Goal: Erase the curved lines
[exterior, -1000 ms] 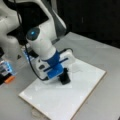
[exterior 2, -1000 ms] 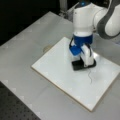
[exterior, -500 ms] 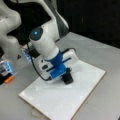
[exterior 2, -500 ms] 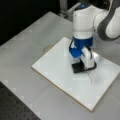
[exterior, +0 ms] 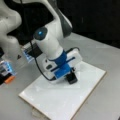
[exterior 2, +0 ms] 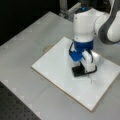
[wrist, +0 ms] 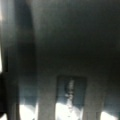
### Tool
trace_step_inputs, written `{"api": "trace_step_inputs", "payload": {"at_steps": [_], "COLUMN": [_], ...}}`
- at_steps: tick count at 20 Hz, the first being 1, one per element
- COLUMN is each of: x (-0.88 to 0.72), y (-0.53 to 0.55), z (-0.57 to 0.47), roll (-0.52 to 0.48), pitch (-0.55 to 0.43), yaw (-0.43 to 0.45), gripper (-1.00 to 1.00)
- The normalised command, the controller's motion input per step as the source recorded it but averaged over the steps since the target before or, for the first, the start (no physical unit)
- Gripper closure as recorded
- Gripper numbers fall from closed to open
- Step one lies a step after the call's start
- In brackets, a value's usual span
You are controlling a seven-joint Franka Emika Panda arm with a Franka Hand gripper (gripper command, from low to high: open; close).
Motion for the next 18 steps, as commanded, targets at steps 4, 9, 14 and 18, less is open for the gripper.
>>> {"api": "trace_step_inputs", "payload": {"at_steps": [4,9,14,18], "x": [-0.15,-0.16,-0.13,-0.09], "y": [0.38,0.33,0.31,0.34], "z": [-0.56,-0.57,-0.59,-0.61], "roll": [0.033,0.014,0.014,0.022], "pitch": [-0.218,-0.205,-0.205,-0.208], "yaw": [-0.272,-0.251,-0.257,-0.274], "gripper": [1.0,1.0,1.0,1.0]}}
